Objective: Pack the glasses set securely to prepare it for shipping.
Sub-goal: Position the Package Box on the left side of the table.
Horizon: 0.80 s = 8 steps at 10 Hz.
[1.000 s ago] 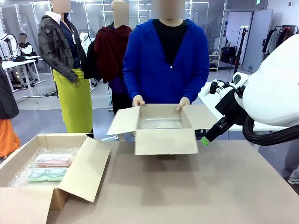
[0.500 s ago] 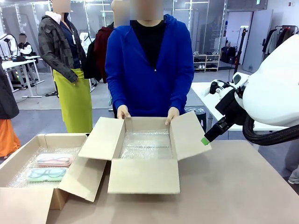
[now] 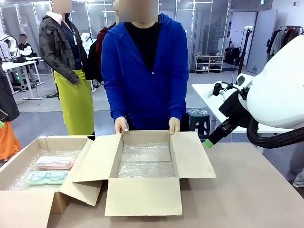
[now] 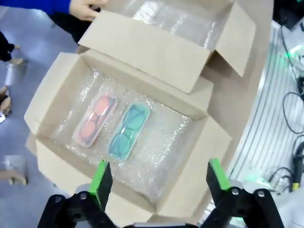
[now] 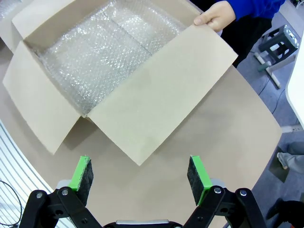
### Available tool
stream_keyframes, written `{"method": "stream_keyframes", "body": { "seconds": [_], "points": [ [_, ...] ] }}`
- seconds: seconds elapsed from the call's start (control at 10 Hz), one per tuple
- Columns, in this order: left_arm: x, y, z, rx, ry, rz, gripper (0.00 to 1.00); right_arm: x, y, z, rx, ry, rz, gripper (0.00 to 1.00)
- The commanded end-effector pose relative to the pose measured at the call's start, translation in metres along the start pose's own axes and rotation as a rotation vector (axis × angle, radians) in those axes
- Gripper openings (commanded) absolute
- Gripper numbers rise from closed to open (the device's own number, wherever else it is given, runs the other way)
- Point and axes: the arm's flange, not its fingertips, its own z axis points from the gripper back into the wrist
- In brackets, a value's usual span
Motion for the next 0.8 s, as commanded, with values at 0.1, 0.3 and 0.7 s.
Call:
{"method": "stream_keyframes", "body": {
  "seconds": [0.1,0.3,0.7],
  "points": [
    [0.004,-0.016,-0.027,0.059,0.057,0.006,1.00,0.001,0.003,-0.001,-0.007,0.001,-0.013,1.00],
    [0.002,-0.010,-0.033,0.076,-0.014,0.000,1.00,0.001,0.003,-0.001,-0.007,0.001,-0.013,1.00],
    [0.004,-0.019,-0.025,0.023,0.039,-0.019,1.00,0.001,0.003,-0.001,-0.007,0.001,-0.013,1.00]
  ]
}}
